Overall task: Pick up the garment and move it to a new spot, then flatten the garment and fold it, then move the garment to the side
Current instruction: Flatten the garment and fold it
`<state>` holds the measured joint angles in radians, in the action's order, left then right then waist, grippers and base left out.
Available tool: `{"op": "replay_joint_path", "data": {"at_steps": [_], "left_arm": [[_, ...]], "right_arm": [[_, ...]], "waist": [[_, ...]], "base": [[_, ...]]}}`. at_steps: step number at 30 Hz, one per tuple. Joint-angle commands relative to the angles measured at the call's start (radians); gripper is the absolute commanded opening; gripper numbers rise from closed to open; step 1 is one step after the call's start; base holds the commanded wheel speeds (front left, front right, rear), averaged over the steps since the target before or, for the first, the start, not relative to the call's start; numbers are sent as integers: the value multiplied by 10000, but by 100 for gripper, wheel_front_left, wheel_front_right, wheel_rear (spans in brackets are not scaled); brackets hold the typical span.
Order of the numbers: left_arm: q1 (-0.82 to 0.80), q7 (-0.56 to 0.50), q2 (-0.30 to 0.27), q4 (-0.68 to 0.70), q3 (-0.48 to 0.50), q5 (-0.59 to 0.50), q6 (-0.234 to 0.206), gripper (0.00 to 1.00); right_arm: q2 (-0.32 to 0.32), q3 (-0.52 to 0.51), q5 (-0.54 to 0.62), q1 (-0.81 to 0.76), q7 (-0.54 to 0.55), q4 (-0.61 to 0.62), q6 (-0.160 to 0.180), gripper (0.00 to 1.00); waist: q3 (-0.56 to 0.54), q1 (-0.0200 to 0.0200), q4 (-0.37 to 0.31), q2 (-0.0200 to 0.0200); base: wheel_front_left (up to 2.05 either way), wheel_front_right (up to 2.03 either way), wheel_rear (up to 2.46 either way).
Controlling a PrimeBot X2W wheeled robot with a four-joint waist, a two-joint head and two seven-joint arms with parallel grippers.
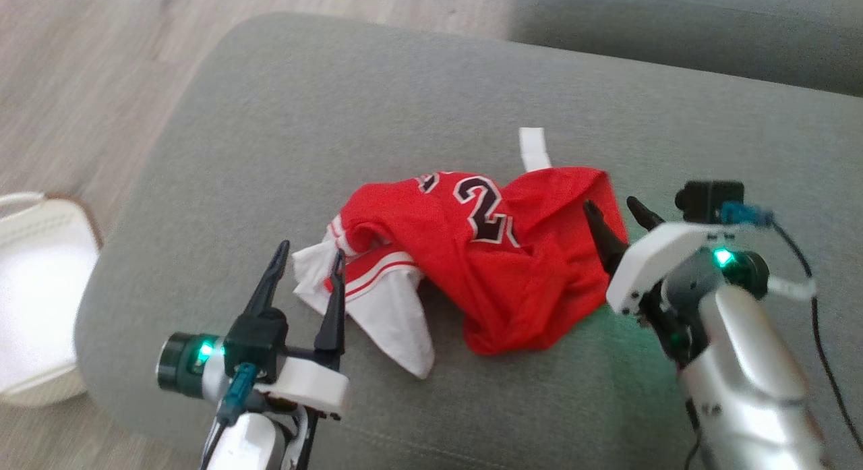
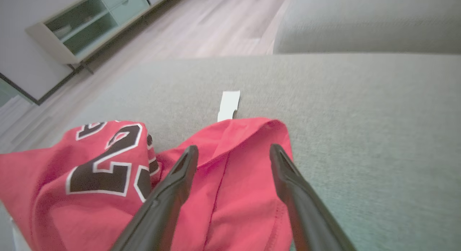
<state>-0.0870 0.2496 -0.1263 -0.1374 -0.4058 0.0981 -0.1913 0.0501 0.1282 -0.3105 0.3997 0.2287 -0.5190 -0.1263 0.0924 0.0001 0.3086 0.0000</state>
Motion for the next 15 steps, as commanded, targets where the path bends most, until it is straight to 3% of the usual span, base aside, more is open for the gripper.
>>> {"op": "replay_joint_path", "data": {"at_steps": [1,8,15], "left_arm": [[-465,121,56,240,324,-53,86,100],[-514,121,331,103,242,-102,302,100],[-602,121,523,19,213,-157,471,100]], "right_arm": [[1,18,-232,810,463,-354,-44,100],[1,-1027,-530,2313,1315,-2601,-44,100],[26,-1581,-410,3353,1091,-4236,-44,100]], "waist": [[284,-1,494,0],[502,-1,1118,0],[740,-1,1465,0]], "base": [[0,0,0],[0,0,0],[0,0,0]]}}
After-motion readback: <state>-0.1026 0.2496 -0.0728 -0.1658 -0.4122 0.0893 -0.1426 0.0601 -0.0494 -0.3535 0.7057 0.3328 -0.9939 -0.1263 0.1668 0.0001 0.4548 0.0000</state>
